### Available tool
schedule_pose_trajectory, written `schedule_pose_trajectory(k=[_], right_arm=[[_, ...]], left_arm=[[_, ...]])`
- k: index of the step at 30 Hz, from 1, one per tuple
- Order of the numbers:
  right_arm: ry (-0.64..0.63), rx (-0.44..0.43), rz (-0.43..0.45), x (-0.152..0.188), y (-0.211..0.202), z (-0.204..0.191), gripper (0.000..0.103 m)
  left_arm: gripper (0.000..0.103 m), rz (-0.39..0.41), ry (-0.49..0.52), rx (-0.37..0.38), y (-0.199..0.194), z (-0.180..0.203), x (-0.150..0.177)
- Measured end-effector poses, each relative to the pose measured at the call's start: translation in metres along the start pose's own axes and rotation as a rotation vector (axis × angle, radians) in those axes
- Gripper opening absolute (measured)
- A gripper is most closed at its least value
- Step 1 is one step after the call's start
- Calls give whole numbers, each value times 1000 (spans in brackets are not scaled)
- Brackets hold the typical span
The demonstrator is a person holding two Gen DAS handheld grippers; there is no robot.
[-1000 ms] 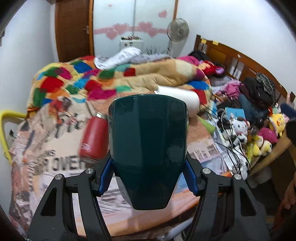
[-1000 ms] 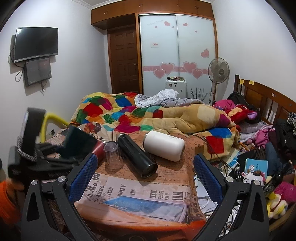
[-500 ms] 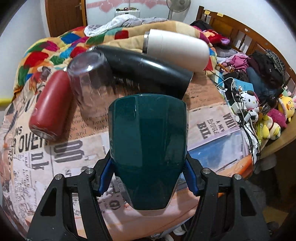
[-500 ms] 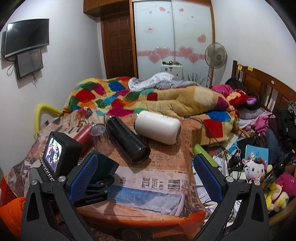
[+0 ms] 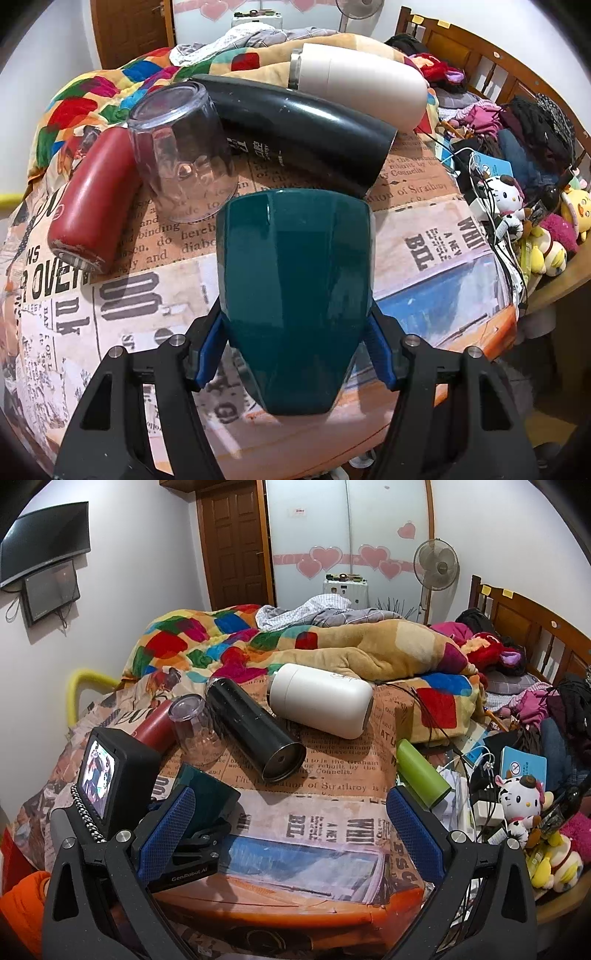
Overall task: Flip cup upright
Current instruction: 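Grasp the green mug with the right gripper while the left gripper releases it, then rotate the green mug upright with the right gripper, opening facing up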
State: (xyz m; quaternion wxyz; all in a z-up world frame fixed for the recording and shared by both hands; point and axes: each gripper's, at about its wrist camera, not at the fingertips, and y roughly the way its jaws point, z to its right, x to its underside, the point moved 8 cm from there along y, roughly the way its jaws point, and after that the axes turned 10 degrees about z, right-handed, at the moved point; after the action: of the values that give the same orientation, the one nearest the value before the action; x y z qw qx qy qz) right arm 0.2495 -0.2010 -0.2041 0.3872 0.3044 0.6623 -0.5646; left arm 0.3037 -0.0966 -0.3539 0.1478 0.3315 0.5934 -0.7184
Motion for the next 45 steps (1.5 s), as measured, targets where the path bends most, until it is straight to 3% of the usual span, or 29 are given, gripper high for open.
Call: schedule_pose_trajectory(k=[6, 11, 17, 25, 33, 36, 45], right_arm=[[8, -17, -11, -3, 1, -6, 103], [24, -45, -38, -2, 9, -16, 103], [41, -102, -132, 16, 38, -40, 101], [80, -174, -303, 49, 86, -71, 88], [81, -174, -387, 62, 113, -85, 85], [69, -167, -402, 63, 118, -85, 77], [46, -203, -398, 60, 113, -87, 73]], left_arm=[[66, 36, 39, -4, -32, 0, -1], [71, 110, -28, -46, -71, -30, -2], [71, 203, -117, -206, -115, -90, 7], [71, 258, -230, -310, -139, -135, 31], [71, 250, -256, -309, -139, -142, 43], [71, 251, -253, -307, -136, -140, 41], [71, 249, -244, -294, -135, -132, 36]])
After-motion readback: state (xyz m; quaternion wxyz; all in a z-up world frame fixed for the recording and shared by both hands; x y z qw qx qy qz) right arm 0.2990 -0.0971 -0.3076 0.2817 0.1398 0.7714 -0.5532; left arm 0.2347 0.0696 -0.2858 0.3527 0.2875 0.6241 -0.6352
